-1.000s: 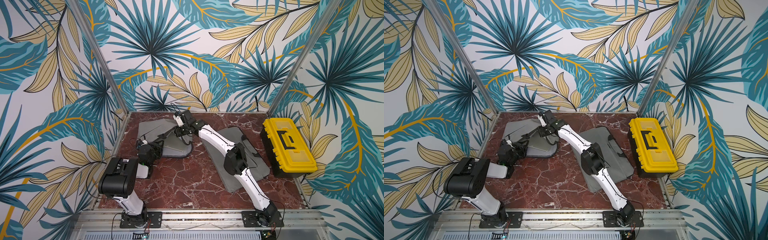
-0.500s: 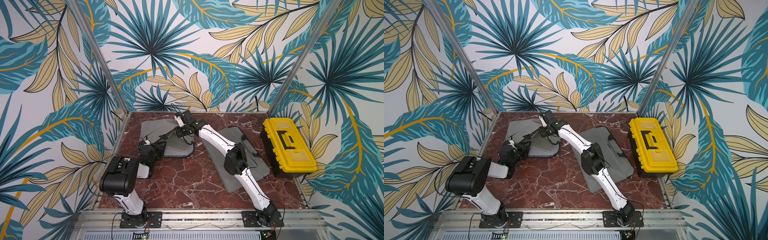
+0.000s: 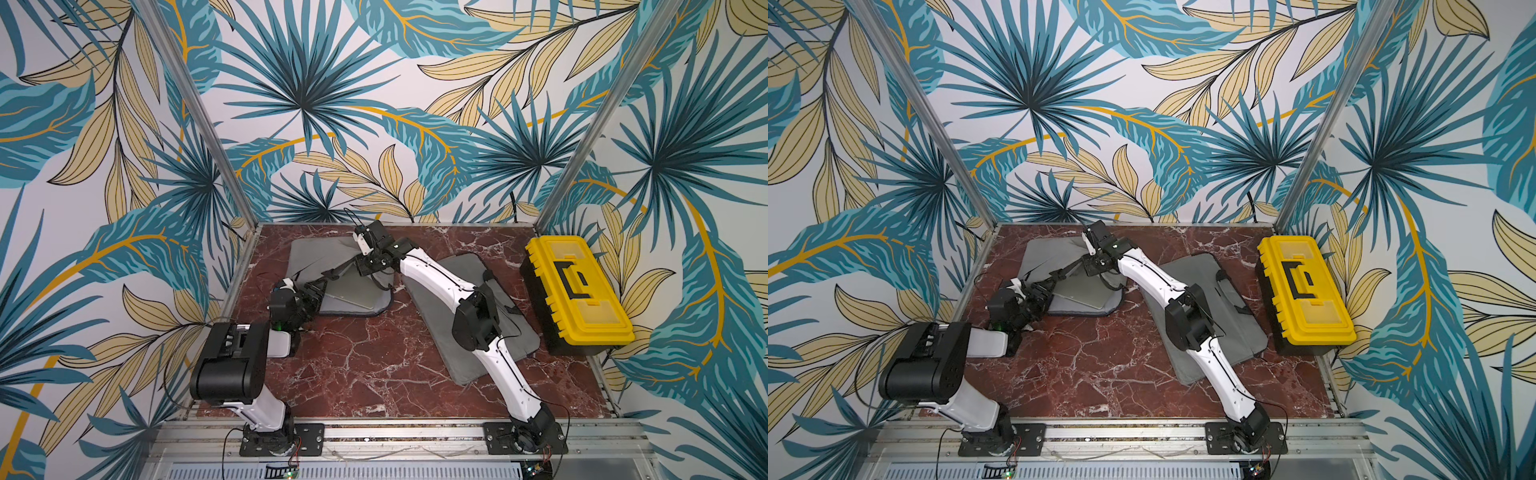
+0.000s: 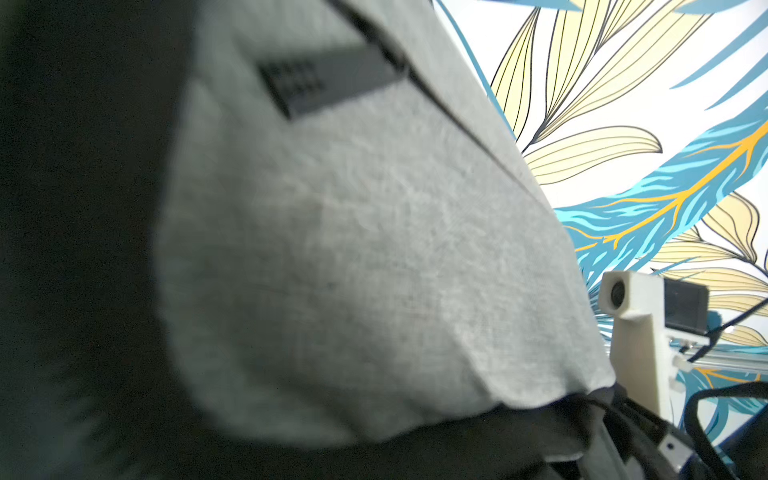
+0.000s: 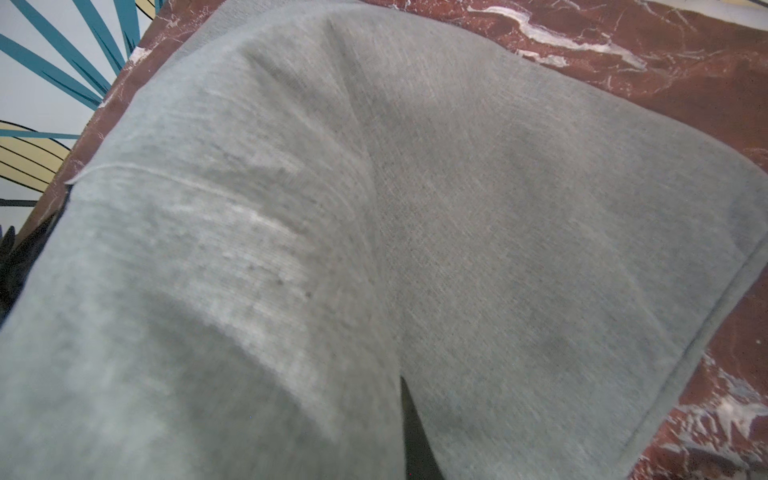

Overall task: Open the zippered laptop bag and take out the laptop
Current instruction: Adjust the zippered laptop bag at the center of the board.

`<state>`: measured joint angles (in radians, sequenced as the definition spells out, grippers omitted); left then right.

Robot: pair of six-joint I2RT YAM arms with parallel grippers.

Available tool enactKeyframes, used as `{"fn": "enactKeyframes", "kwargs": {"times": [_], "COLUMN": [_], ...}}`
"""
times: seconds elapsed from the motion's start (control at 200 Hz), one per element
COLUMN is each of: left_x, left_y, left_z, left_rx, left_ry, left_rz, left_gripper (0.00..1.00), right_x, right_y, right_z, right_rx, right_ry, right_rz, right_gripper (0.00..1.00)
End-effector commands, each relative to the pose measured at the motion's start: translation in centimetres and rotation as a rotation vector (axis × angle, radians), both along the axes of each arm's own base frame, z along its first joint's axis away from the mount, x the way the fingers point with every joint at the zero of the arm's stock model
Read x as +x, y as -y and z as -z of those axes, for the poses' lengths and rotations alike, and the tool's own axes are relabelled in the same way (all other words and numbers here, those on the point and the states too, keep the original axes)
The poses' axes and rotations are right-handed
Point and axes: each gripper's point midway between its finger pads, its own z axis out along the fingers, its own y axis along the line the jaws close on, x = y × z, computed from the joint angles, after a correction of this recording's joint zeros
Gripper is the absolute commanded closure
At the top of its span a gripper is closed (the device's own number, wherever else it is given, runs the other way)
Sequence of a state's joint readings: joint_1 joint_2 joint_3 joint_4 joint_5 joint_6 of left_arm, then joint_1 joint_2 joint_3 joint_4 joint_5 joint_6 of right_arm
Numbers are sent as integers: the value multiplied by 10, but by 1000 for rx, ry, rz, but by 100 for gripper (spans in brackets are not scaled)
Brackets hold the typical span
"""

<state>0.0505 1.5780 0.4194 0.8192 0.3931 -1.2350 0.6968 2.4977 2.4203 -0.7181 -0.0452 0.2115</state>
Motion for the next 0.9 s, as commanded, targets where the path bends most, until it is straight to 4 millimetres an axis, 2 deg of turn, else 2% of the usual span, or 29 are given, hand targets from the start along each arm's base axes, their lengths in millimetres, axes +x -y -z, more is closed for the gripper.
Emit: {"fn": "enactKeyframes", "kwargs": {"times": [0.0, 0.115, 0.22, 0.406, 0.491, 0.501, 0.521, 0.726, 0.891], "left_x": [-4, -9, -12, -1, 13, 14, 18, 48, 52], "left_y": [-14, -29, -47, -70, -68, -67, -65, -60, -59], "left_z": [-5, -18, -27, -37, -43, -43, -44, -46, -56], "left_rx": [70, 144, 234, 276, 268, 266, 260, 241, 230], "left_ry": [-36, -74, -124, -116, -98, -96, -92, -79, -57], "left_rz": [3, -11, -47, -92, -43, -35, -19, 47, 54], "left_gripper": [31, 22, 16, 16, 16, 16, 16, 18, 18], "right_x": [-19, -24, -28, -40, -43, -52, -57, -66, -63], "right_y": [5, 5, -3, -23, -24, -33, -37, -38, -43], "right_z": [-23, -15, -14, -27, -30, -31, -31, -38, -44], "right_rx": [-32, -89, -87, -79, -111, -115, -126, -211, -183], "right_ry": [7, 24, 32, 85, 117, 124, 134, 212, 224], "right_rz": [-8, -17, -30, -102, -137, -159, -176, -190, -180], "right_gripper": [100, 100, 100, 100, 100, 100, 100, 100, 100]}}
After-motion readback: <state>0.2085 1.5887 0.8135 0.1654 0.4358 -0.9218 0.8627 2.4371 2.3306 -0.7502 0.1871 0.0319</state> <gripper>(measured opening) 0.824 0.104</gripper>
